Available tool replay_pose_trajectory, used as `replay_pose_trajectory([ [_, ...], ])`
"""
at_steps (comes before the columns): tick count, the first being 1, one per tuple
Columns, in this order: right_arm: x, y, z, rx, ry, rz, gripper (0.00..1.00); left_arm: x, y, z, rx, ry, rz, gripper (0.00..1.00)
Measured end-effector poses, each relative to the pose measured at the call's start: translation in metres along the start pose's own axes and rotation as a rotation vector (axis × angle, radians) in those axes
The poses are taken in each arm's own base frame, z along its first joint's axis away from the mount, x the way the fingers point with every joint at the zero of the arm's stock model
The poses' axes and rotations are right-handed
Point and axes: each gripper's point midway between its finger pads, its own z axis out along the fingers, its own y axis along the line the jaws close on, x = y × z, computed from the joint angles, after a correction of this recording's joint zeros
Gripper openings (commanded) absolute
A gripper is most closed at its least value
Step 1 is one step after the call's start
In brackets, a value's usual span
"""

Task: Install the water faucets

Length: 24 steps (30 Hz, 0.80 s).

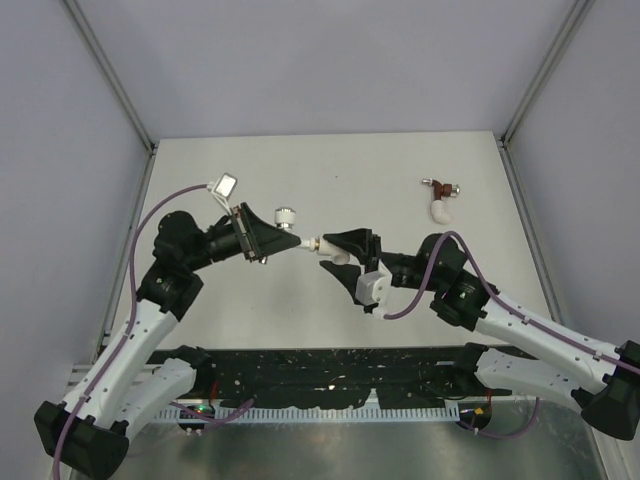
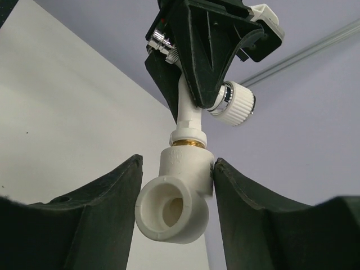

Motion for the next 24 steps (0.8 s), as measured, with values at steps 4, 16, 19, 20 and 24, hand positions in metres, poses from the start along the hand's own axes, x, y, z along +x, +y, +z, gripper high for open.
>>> replay_pose_trajectory([
  [4,0.001,-0.013,0.0,0.039,0.019,-0.037,0.29,0.0,0.0,-0.001,0.003,0.002,-0.004,0.0],
  [16,-0.015,-0.027,0.009,-0.005,-0.012,0.131,0.15,-0.007,-0.024,-0.007,0.095,-0.007,0.221,0.0],
  [19,-0.026,-0.031,0.015,-0.058,-0.072,0.276,0.15,-0.004,-0.041,-0.018,0.143,-0.019,0.444,0.0],
  [20,-0.031,-0.032,0.017,-0.079,-0.096,0.33,0.14,-0.002,-0.046,-0.023,0.158,-0.025,0.52,0.0],
  [24,-0.046,-0.029,0.027,-0.198,-0.164,0.549,0.16,0.009,-0.056,-0.038,0.209,-0.026,0.812,0.0],
])
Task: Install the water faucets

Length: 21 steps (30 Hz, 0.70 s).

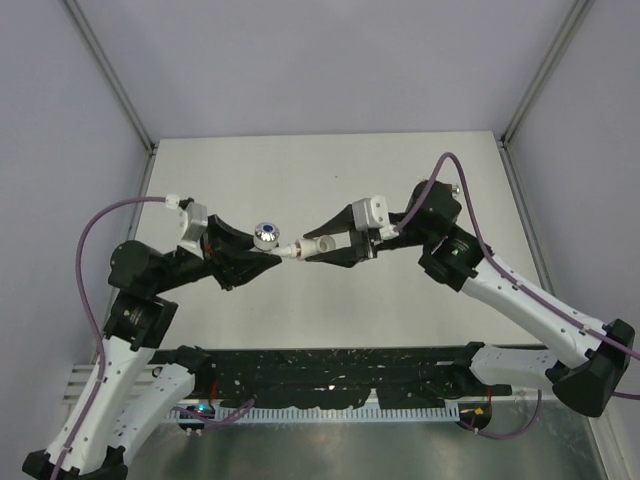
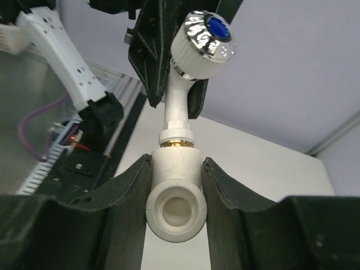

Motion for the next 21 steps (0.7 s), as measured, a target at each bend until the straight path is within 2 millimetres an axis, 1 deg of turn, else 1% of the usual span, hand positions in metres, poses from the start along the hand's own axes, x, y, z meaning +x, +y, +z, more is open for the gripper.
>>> replay_pose_trajectory([
  [1,-0.001,0.001,0.002,-0.017,-0.003,0.03,0.16,0.0,-0.003,-0.002,0.01,0.0,0.049,0.0],
  [2,-0.003,0.003,0.005,-0.052,-0.002,0.1,0.16,0.0,-0.008,-0.005,0.029,0.003,0.116,0.0],
  [5,-0.007,0.005,0.011,-0.115,-0.002,0.257,0.17,-0.001,-0.017,-0.01,0.063,-0.001,0.241,0.0],
  [8,-0.006,0.009,0.013,-0.177,0.004,0.435,0.17,0.002,-0.022,-0.012,0.101,0.01,0.306,0.0],
  [11,0.001,0.012,0.013,-0.229,0.018,0.589,0.17,0.007,-0.026,-0.013,0.131,0.026,0.302,0.0],
  [13,0.005,0.015,0.013,-0.255,0.03,0.663,0.23,0.011,-0.026,-0.013,0.143,0.031,0.289,0.0],
  [14,0.006,0.016,0.012,-0.258,0.036,0.687,0.29,0.013,-0.026,-0.013,0.144,0.03,0.281,0.0],
  [15,0.007,0.016,0.012,-0.256,0.04,0.703,0.3,0.014,-0.025,-0.013,0.143,0.026,0.28,0.0],
  [17,0.007,0.015,0.011,-0.24,0.046,0.71,0.43,0.015,-0.024,-0.014,0.133,0.017,0.278,0.0],
  [18,0.007,0.013,0.011,-0.223,0.049,0.703,0.54,0.015,-0.024,-0.014,0.125,0.013,0.275,0.0],
  [19,0.007,0.012,0.011,-0.202,0.05,0.682,0.59,0.014,-0.023,-0.014,0.11,0.007,0.264,0.0],
  [20,0.006,0.01,0.01,-0.179,0.051,0.659,0.67,0.014,-0.021,-0.014,0.095,0.002,0.249,0.0],
  [21,0.007,0.003,0.01,-0.115,0.05,0.606,0.71,0.013,-0.02,-0.013,0.08,-0.004,0.226,0.0],
])
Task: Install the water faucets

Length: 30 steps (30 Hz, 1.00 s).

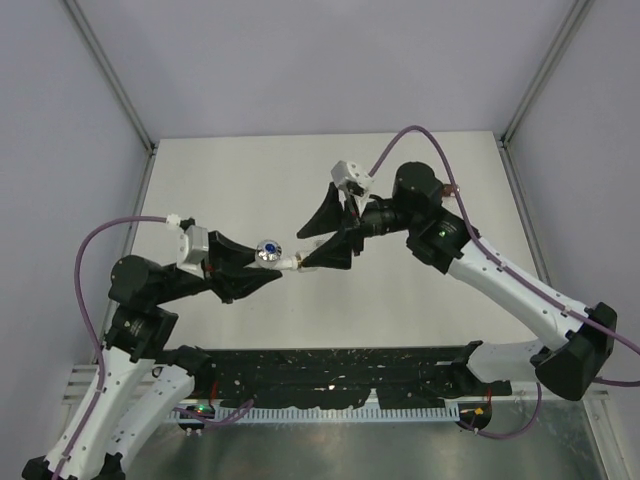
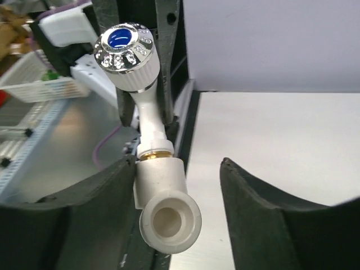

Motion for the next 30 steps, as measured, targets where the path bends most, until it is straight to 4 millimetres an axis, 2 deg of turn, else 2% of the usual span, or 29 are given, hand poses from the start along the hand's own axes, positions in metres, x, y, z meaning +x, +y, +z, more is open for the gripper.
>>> replay_pose_trajectory([
  [3,-0.004,-0.008,-0.008,0.128,-0.028,-0.129,0.74,0.001,0.003,0.002,-0.032,-0.008,-0.092,0.0],
  [9,-0.011,-0.024,-0.041,0.372,-0.059,-0.41,0.8,0.005,0.02,0.003,-0.168,-0.026,-0.303,0.0],
  [16,0.012,-0.027,-0.068,0.483,-0.025,-0.715,0.82,0.017,0.047,0.008,-0.301,-0.025,-0.583,0.0],
  [19,0.017,-0.02,-0.066,0.467,-0.029,-0.818,0.83,0.024,0.057,0.013,-0.331,-0.023,-0.711,0.0],
  [23,0.023,-0.008,-0.053,0.414,-0.028,-0.955,0.83,0.03,0.067,0.019,-0.354,-0.031,-0.86,0.0],
  [27,0.023,0.001,-0.04,0.385,-0.018,-1.077,0.83,0.024,0.069,0.023,-0.341,-0.067,-0.955,0.0],
  [30,0.023,-0.005,-0.036,0.412,0.002,-1.159,0.82,0.015,0.067,0.027,-0.304,-0.092,-1.0,0.0],
])
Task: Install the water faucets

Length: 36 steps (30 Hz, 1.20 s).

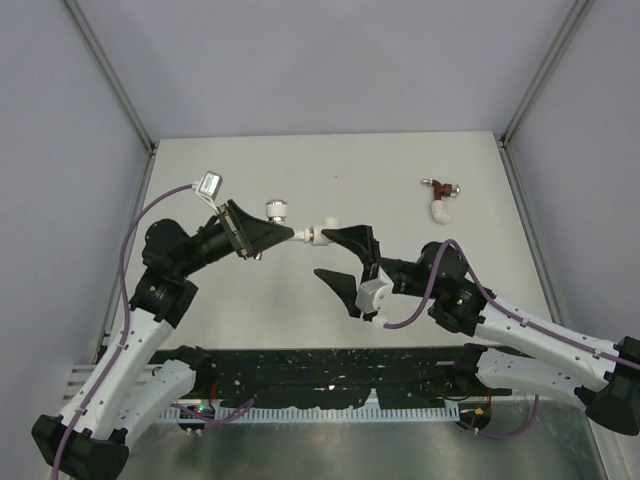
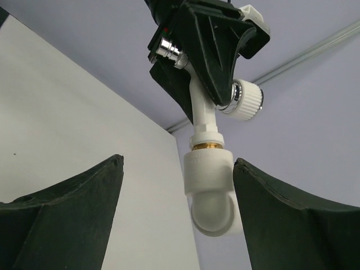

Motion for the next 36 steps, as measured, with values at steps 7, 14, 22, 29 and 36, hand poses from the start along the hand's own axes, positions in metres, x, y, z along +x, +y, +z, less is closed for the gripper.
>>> replay_pose_trajectory([
  [7,0.026,-0.006,0.005,0.094,0.07,-0.117,0.72,-0.001,-0.004,0.001,0.021,0.003,-0.073,0.0],
  [14,0.03,-0.022,0.007,0.165,0.086,-0.167,0.23,0.004,-0.009,0.0,0.039,0.029,-0.105,0.0],
  [22,0.017,-0.022,0.012,0.081,0.083,-0.005,0.05,0.006,-0.02,-0.007,0.105,0.035,0.106,0.0],
  [29,-0.012,-0.017,0.023,-0.058,0.019,0.339,0.05,0.016,-0.05,-0.031,0.25,0.008,0.683,0.0],
  [36,-0.022,-0.01,0.042,-0.293,-0.025,0.914,0.06,0.018,-0.056,-0.049,0.287,-0.047,1.158,0.0],
])
